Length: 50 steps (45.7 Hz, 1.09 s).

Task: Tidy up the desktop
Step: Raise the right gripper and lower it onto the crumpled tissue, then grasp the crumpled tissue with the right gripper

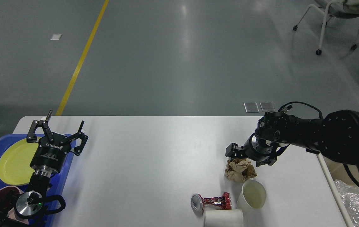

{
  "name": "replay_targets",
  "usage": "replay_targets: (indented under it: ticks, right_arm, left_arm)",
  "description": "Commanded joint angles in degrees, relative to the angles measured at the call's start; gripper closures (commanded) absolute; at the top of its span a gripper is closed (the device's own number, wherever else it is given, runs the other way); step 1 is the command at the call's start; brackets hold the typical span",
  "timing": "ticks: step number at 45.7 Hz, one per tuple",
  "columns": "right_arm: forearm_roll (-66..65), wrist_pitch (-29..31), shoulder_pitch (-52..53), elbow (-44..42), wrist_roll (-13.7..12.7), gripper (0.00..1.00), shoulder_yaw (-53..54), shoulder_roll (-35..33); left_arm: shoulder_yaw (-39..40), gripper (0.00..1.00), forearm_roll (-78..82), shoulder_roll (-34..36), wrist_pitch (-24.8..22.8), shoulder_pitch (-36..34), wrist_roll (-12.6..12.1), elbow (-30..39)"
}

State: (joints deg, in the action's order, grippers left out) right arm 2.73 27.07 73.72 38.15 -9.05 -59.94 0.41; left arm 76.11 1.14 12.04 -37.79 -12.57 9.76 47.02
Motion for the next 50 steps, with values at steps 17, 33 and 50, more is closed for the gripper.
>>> replay_targets:
  ticks: [17, 33, 50]
  right_arm:
    - [-0.44, -5.79, -4.19, -0.53, 0.00, 0.00, 1.41, 1.70]
    - [-0.35, -7.90, -2.70, 4.92, 0.00, 0.99, 1.14, 1.70]
    - [0.35, -9.84, -0.42, 9.05, -0.09, 1.00, 1.32, 0.12]
  left_arm:
    - [0.00, 0.04, 0.00, 0.00, 0.00, 0.00, 0.00, 0.00]
    - [0.00, 0.04, 0.00, 0.00, 0.00, 0.00, 0.00, 0.00]
    - [0.00, 0.04, 0.00, 0.00, 0.00, 0.00, 0.00, 0.00]
